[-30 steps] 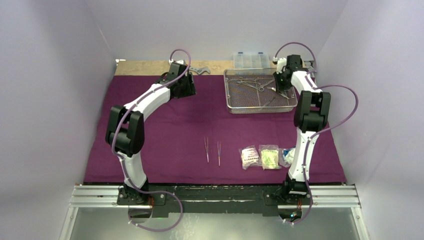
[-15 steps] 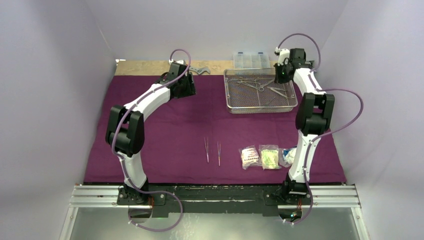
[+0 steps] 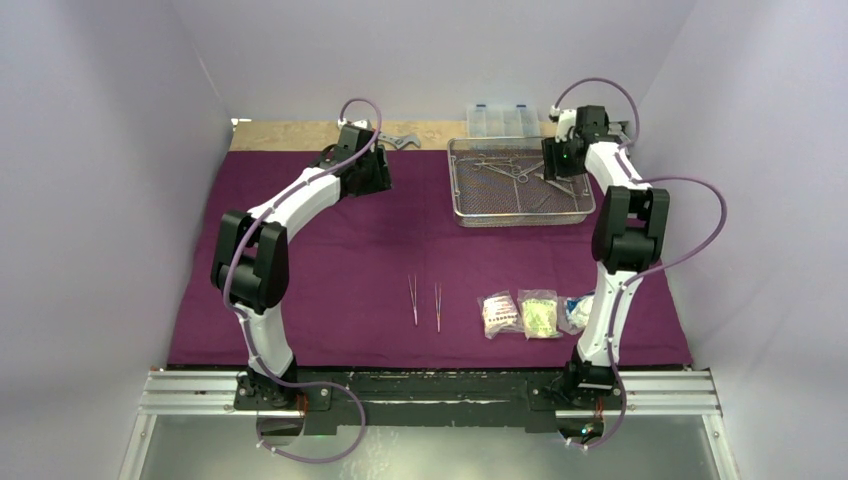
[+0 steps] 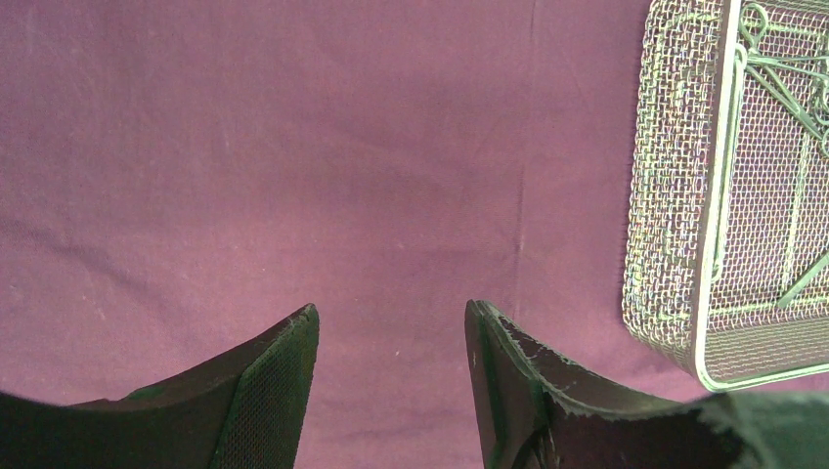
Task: Open and lay out the surgical kit
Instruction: Pick up the medical item from the container, then place the medical item in the surgical kit.
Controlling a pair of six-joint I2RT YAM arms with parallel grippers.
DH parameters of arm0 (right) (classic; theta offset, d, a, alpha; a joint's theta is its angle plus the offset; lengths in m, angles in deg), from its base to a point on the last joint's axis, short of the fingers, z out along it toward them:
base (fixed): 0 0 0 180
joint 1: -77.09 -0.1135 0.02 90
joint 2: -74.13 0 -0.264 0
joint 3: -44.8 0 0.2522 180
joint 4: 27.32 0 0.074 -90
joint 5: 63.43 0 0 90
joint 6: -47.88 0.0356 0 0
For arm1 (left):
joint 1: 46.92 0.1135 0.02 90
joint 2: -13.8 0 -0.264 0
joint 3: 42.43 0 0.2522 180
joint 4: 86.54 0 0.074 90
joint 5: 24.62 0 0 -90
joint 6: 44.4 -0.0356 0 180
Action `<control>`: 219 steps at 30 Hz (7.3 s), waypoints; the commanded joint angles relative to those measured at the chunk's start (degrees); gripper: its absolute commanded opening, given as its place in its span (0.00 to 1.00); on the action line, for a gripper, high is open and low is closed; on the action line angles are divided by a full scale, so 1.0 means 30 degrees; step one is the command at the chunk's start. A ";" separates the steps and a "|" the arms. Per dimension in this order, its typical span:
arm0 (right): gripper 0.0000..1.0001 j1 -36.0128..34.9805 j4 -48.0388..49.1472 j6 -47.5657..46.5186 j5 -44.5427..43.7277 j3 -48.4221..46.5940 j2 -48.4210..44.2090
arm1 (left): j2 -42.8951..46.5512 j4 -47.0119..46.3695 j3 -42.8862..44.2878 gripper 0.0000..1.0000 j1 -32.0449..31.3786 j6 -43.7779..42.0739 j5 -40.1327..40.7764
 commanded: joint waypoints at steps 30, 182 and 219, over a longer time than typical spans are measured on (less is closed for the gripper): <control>0.51 0.0034 0.0753 -0.0303 -0.1749 -0.0549 0.0025 | 0.0099 -0.0697 0.0741 0.56 0.0195 0.0067 -0.0283; 0.59 -0.9657 1.2841 3.8444 1.3594 0.2223 -0.5481 | 0.7478 -1.0627 -0.1992 0.00 0.1858 -2.5710 -2.3724; 0.00 -0.9853 1.4452 3.9032 1.2461 0.2707 -0.4785 | 0.9185 -0.8078 -0.2911 0.89 0.1689 -2.6593 -2.3509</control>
